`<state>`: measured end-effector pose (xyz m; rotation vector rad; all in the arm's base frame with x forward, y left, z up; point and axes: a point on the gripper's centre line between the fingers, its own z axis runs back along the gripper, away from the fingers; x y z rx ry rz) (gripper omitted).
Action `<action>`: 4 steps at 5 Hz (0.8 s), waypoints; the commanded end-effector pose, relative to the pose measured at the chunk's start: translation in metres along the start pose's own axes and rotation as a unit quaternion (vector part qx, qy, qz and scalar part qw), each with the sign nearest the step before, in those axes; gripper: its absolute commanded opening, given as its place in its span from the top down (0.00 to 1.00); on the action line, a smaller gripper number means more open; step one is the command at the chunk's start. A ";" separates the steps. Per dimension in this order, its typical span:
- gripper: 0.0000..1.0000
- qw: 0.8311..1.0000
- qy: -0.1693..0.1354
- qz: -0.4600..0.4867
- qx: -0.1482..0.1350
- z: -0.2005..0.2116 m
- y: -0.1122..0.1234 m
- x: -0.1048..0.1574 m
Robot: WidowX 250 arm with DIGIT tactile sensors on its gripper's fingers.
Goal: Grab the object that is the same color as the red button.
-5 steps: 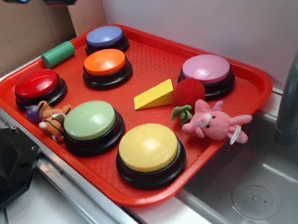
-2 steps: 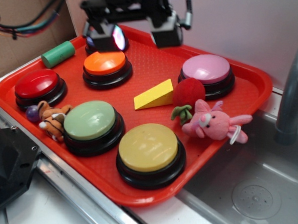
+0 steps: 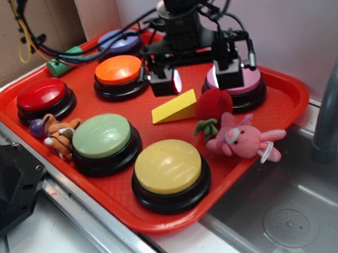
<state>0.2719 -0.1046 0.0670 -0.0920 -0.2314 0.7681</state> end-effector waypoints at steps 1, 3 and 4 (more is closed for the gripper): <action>0.00 1.000 0.020 0.004 -0.018 -0.016 -0.018 0.015; 0.30 1.000 0.023 0.016 -0.004 -0.026 -0.016 0.007; 1.00 0.999 0.021 0.025 -0.006 -0.022 -0.012 0.007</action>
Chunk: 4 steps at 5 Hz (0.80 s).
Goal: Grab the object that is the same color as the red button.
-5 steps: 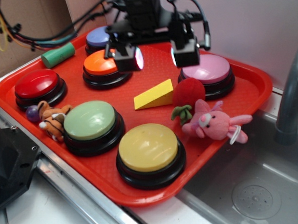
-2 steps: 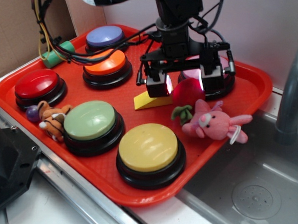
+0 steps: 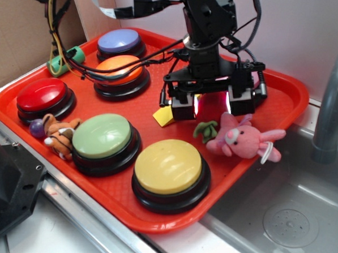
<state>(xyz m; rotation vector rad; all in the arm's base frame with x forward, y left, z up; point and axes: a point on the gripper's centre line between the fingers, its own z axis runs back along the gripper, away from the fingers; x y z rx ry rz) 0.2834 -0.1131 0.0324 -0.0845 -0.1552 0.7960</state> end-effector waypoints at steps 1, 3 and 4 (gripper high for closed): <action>1.00 0.999 -0.011 -0.027 -0.041 0.034 0.004 0.017; 1.00 0.980 0.009 -0.192 -0.043 0.091 0.036 0.044; 1.00 0.961 0.024 -0.274 -0.009 0.116 0.056 0.061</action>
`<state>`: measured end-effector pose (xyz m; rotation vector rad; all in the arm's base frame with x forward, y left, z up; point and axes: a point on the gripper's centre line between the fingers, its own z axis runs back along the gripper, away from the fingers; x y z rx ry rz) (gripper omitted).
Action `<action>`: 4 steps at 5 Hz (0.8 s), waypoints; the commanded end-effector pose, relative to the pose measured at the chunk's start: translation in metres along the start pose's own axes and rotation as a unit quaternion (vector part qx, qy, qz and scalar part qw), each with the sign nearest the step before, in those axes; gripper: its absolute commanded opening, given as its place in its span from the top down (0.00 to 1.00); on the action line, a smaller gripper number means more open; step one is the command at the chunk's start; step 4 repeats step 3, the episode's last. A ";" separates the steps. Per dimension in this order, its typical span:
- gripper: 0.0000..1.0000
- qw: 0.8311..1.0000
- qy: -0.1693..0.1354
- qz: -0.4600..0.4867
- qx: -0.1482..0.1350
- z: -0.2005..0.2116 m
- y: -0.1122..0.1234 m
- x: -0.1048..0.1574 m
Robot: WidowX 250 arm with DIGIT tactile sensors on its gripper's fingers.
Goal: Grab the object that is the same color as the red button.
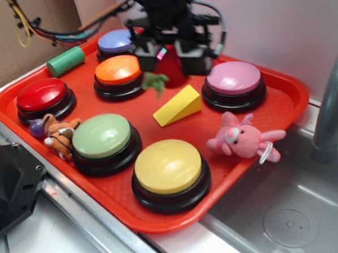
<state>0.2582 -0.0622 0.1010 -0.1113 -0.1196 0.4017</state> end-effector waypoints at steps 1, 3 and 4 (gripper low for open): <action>1.00 0.995 -0.022 -0.101 0.008 0.067 0.047 0.022; 1.00 0.993 -0.044 -0.110 -0.025 0.081 0.075 0.018; 1.00 0.993 -0.044 -0.110 -0.025 0.081 0.075 0.018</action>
